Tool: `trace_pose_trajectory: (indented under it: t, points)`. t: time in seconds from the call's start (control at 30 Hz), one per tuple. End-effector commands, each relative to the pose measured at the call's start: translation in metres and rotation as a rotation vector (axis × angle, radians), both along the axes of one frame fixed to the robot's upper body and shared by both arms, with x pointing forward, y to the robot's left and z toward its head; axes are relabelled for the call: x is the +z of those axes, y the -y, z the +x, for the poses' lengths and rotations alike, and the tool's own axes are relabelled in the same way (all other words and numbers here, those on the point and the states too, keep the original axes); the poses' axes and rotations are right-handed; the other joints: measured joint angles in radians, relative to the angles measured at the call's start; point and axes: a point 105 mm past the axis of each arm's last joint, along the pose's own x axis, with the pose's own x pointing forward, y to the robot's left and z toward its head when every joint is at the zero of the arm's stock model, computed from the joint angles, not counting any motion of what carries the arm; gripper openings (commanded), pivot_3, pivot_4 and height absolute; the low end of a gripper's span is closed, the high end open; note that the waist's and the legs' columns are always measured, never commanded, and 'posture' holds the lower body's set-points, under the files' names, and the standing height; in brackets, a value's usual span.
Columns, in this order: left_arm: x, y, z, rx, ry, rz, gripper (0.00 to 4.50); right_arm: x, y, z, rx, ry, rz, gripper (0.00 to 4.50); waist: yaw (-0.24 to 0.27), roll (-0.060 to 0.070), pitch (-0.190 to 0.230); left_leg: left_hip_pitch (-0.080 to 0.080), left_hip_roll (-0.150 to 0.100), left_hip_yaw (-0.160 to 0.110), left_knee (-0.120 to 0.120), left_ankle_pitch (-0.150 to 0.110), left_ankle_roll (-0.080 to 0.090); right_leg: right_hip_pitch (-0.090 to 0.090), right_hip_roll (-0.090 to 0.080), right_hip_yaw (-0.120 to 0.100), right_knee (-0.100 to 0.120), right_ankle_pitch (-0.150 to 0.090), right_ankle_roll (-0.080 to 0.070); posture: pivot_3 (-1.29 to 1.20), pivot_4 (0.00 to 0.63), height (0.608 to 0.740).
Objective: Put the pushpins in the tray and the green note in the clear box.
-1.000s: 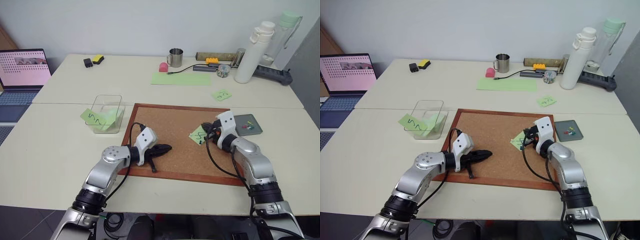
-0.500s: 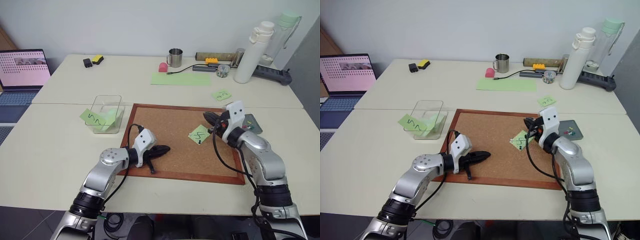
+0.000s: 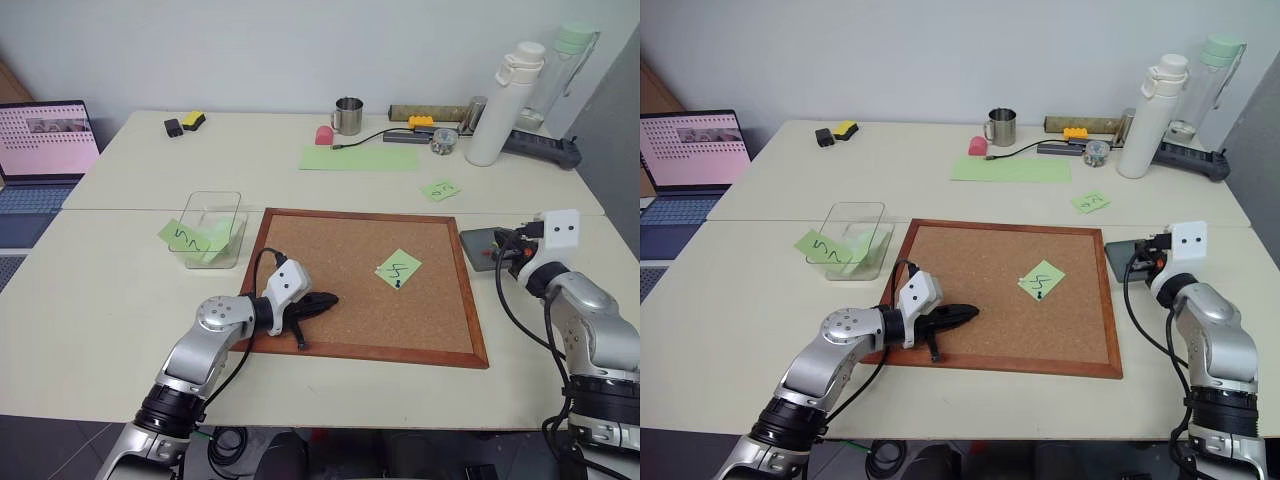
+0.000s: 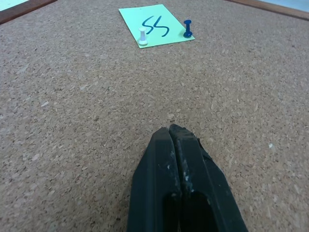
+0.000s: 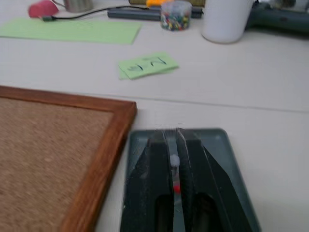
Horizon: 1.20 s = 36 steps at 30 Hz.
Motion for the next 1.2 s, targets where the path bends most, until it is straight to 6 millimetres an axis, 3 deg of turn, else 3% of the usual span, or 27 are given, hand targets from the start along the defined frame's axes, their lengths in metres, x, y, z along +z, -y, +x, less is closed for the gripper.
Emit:
trace_pose_trajectory:
  t: [0.03,0.17,0.33,0.57,0.83,1.2]
  points:
    - [-0.007,0.001,-0.003,-0.015,-0.018,0.016,0.0,0.01,0.003,0.002,-0.005,0.048,-0.002,0.99,0.001,0.0,0.0,0.0,0.0,0.0,0.0,0.0,0.0,0.0,0.0,0.0,0.0,0.0,0.0,0.0,0.15,0.74]
    - [-0.006,0.0,-0.002,-0.007,-0.011,0.018,0.0,0.011,0.002,0.004,0.006,0.055,0.008,1.9,0.003,0.0,0.0,0.0,0.0,0.0,0.0,0.0,0.0,0.0,0.0,0.0,0.0,0.0,0.0,0.0,0.15,0.74]
    - [-0.006,-0.002,-0.001,0.002,-0.006,0.023,0.0,0.016,-0.006,0.004,0.06,0.084,0.033,1.9,0.003,0.0,0.0,0.0,0.0,0.0,0.0,0.0,0.0,0.0,0.0,0.0,0.0,0.0,0.0,0.0,0.15,0.74]
    - [-0.005,-0.002,-0.001,0.006,-0.006,0.022,0.0,0.006,-0.079,-0.021,0.461,0.038,0.034,1.9,0.003,0.0,0.0,0.0,0.0,-0.001,0.0,0.0,0.0,0.0,0.0,-0.001,0.0,0.0,0.0,0.0,0.15,0.74]
    - [-0.003,-0.003,0.0,0.02,0.014,0.025,0.0,-0.015,-0.121,-0.042,0.666,-0.014,0.002,1.9,0.003,0.0,0.0,0.0,0.0,-0.001,0.0,0.0,0.0,0.0,0.0,-0.001,-0.001,0.0,0.0,0.0,0.15,0.74]
    - [-0.004,-0.006,-0.001,0.021,0.018,0.036,0.0,-0.032,-0.151,-0.044,0.742,-0.065,-0.001,1.9,0.002,0.0,0.0,0.0,0.0,-0.002,0.0,0.0,0.0,0.0,0.0,-0.001,0.0,0.0,0.0,0.0,0.15,0.74]
